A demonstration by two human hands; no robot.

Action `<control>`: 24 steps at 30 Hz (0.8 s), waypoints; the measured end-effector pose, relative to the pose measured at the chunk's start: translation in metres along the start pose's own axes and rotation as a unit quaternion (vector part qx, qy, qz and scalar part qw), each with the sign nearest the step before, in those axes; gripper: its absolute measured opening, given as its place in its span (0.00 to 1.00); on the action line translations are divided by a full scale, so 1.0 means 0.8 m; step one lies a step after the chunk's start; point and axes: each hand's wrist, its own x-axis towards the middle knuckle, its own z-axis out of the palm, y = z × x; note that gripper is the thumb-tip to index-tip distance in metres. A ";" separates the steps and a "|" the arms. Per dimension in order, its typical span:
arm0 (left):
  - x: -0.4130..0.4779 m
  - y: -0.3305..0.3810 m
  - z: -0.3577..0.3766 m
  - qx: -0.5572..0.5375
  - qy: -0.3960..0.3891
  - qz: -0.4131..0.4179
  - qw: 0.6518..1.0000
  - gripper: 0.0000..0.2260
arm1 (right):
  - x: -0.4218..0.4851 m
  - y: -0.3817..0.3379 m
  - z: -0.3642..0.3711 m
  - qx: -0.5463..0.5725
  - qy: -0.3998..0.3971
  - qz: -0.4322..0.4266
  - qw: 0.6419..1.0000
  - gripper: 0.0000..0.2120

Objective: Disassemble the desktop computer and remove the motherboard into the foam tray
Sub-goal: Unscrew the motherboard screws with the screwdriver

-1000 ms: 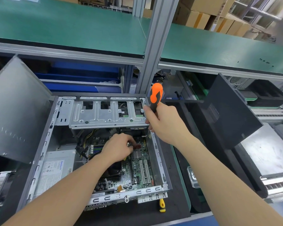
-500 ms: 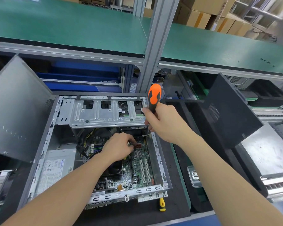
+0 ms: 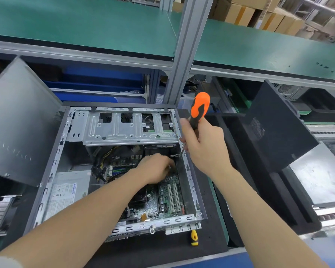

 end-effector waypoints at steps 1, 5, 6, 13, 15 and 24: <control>0.002 0.000 0.005 0.013 -0.021 0.003 1.000 0.18 | -0.006 0.003 0.005 0.008 0.017 0.000 1.000 0.16; 0.014 -0.008 0.013 -0.022 -0.044 -0.019 0.999 0.20 | -0.025 0.018 0.021 0.055 0.076 0.027 0.995 0.15; 0.017 -0.010 0.013 -0.028 -0.038 -0.027 0.999 0.20 | -0.027 0.020 0.023 0.059 0.086 0.031 0.994 0.15; 0.023 -0.017 0.020 -0.071 -0.024 -0.063 0.995 0.19 | -0.019 0.016 0.025 0.046 0.098 0.001 0.994 0.14; 0.024 -0.018 0.022 -0.076 -0.022 -0.065 0.995 0.18 | -0.019 0.014 0.023 0.046 0.095 -0.011 0.994 0.14; 0.024 -0.017 0.023 -0.082 -0.030 -0.076 0.993 0.19 | -0.019 0.009 0.022 0.037 0.082 -0.029 0.996 0.12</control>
